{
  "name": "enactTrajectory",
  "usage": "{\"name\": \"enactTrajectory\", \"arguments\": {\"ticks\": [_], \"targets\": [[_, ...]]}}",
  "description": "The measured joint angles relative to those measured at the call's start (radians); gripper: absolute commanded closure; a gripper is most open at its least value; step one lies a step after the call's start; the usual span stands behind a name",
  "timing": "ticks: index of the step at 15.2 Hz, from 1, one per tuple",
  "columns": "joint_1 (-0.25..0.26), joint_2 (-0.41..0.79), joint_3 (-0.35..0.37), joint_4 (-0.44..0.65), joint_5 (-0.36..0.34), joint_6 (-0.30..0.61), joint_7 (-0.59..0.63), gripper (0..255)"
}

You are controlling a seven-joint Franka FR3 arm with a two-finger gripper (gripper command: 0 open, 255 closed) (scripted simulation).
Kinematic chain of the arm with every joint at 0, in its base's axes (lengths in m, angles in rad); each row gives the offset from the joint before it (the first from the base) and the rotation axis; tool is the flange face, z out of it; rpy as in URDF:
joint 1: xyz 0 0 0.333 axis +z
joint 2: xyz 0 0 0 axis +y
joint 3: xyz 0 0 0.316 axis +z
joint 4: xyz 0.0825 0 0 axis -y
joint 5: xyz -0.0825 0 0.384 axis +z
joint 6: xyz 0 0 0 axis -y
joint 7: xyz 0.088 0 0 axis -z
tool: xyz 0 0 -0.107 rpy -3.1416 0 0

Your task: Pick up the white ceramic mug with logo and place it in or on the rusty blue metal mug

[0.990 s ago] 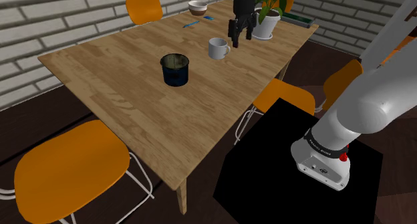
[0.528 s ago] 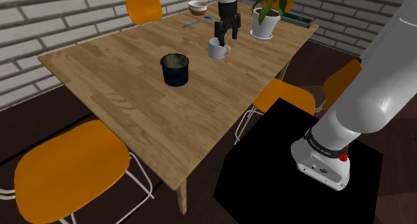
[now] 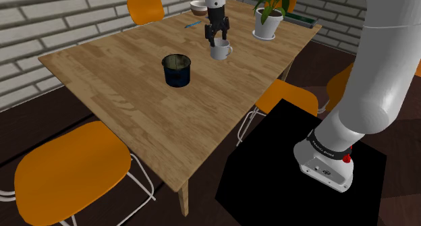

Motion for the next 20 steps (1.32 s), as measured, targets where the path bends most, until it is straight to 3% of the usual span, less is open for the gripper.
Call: {"name": "enactTrajectory", "arguments": {"ticks": [2, 4, 11, 17, 18, 20], "targets": [[-0.005, 0.093, -0.003, 0.118, -0.003, -0.025, -0.013, 0], [-0.004, 0.136, -0.003, 0.165, -0.004, -0.029, -0.013, 0], [-0.007, 0.154, -0.005, 0.101, -0.006, 0.053, -0.010, 0], [-0.008, 0.154, -0.005, 0.092, -0.006, 0.062, -0.010, 0], [-0.008, 0.154, -0.005, 0.092, -0.006, 0.062, -0.010, 255], [-0.008, 0.154, -0.005, 0.092, -0.006, 0.062, -0.010, 255]]}}
